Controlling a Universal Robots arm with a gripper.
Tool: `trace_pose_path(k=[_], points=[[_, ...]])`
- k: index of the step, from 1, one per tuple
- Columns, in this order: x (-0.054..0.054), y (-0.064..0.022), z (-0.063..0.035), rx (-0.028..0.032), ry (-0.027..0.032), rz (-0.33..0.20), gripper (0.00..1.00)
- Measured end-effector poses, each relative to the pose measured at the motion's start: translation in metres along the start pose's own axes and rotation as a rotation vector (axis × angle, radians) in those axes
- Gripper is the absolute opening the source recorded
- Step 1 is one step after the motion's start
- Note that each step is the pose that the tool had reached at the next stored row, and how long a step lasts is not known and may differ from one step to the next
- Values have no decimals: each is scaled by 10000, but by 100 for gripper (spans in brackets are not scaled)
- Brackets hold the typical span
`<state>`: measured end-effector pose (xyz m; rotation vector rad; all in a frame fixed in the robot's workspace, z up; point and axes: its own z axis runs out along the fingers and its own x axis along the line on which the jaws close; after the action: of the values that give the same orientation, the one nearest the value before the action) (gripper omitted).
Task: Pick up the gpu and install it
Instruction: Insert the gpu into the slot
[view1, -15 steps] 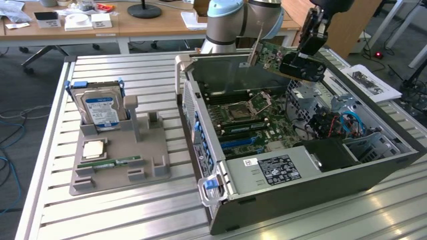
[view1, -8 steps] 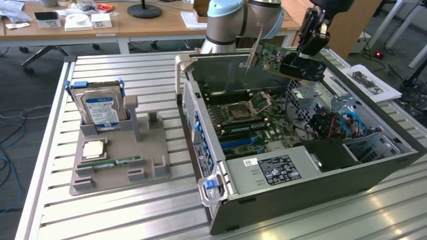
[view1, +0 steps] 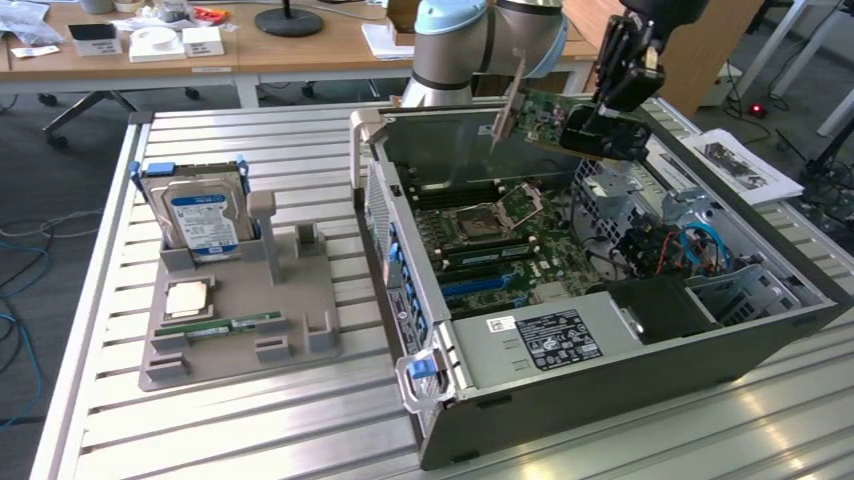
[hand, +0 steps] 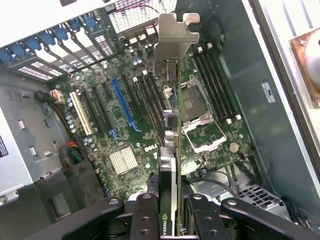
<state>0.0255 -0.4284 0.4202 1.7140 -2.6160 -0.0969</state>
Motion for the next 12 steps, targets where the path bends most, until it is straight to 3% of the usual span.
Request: trace_pose_path(k=[12], points=[[0,0,0,-21,62,-1075,27]])
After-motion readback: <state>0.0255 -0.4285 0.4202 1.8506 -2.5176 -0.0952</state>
